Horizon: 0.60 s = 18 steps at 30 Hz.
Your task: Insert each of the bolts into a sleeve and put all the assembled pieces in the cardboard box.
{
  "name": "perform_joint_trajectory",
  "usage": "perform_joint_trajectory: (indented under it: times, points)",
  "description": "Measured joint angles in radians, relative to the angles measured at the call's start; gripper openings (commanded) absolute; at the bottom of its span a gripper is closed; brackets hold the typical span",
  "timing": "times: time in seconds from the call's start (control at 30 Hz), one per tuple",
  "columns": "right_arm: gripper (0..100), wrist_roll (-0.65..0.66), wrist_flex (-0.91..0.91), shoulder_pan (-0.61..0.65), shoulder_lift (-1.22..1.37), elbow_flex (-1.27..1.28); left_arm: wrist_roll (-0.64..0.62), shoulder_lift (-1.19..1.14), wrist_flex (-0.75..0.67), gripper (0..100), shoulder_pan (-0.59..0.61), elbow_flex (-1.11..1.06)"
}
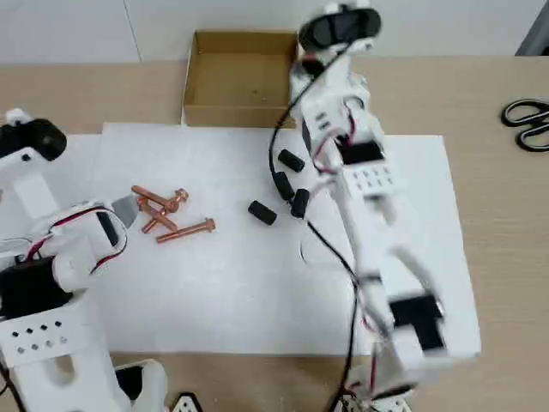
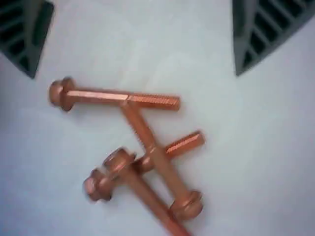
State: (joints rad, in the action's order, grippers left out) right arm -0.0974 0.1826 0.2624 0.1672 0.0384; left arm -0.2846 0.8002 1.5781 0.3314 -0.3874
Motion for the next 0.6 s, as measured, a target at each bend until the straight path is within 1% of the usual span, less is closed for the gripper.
perform_joint_trajectory:
  times: [0.07, 0.13, 0.27, 0.4, 0.47, 0.6]
  points:
    - [0.4, 0.0, -0.089, 0.005, 0.144, -0.107, 0.0, 0.0, 0.021, 24, 0.008, 0.0]
    - [0.4, 0.0, -0.141, 0.012, 0.276, -0.212, 0.0, 0.0, 0.038, 24, 0.009, 0.0]
    - [0.4, 0.0, -0.169, 0.035, 0.5, -0.407, 0.0, 0.0, 0.051, 24, 0.011, 0.0]
    - [0.6, 0.0, -0.175, 0.051, 0.669, -0.54, 0.0, 0.0, 0.064, 24, 0.011, 0.0]
    - [4.3, 0.0, -0.175, 0.051, 0.726, -0.574, 0.0, 0.0, 0.066, 24, 0.011, 0.0]
    - [17.3, 0.0, -0.175, 0.048, 0.784, -0.591, 0.0, 0.0, 0.066, 24, 0.011, 0.0]
